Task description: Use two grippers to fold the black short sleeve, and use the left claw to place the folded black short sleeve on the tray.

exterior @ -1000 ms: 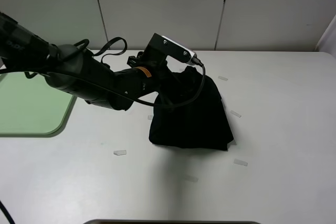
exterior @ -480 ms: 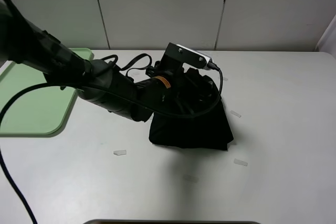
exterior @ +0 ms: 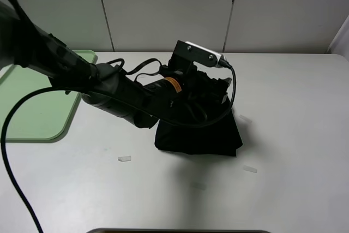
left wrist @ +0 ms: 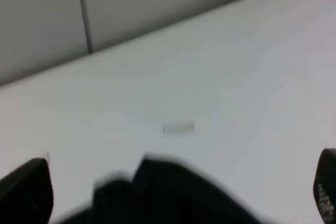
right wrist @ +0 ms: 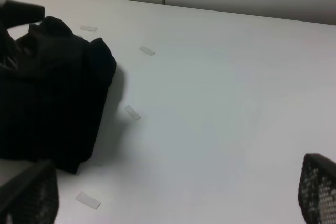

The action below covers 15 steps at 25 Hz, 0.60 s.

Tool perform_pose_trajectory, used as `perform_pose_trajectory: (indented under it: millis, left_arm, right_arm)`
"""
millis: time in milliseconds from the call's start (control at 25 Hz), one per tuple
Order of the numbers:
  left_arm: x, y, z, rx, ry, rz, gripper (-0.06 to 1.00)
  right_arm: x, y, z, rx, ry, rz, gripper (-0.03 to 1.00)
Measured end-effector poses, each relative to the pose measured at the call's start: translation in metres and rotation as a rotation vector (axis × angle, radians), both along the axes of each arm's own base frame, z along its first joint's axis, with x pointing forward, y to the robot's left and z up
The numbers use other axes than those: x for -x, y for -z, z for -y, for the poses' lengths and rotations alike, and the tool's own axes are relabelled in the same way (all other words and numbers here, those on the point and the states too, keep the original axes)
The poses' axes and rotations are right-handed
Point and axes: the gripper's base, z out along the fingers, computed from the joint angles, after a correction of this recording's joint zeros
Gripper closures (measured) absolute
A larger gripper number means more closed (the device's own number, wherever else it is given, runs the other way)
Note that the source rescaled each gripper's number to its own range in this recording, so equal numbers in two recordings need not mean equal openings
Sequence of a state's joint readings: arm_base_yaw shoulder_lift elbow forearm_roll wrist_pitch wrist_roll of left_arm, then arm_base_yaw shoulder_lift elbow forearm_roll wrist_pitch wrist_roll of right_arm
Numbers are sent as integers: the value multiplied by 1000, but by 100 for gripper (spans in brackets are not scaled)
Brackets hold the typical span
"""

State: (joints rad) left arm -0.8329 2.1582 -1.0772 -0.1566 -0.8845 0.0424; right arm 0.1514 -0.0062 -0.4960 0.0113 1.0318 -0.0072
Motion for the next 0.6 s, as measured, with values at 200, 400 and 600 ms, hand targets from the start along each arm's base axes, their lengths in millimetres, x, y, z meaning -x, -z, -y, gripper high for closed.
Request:
perform_pose_trajectory:
  millis: [200,400,600]
  left_arm:
    - [4,-45,-4,23,-9,-50,-6]
    - [18,-64,-14,-52,-13,-272,-6]
    - [29,-61,-23,-168,19,-460,-6]
  right_arm:
    - [0,0,0,0,0,0,-3]
    - [0,0,0,0,0,0,-3]
    - [0,0,0,0,0,0,-3]
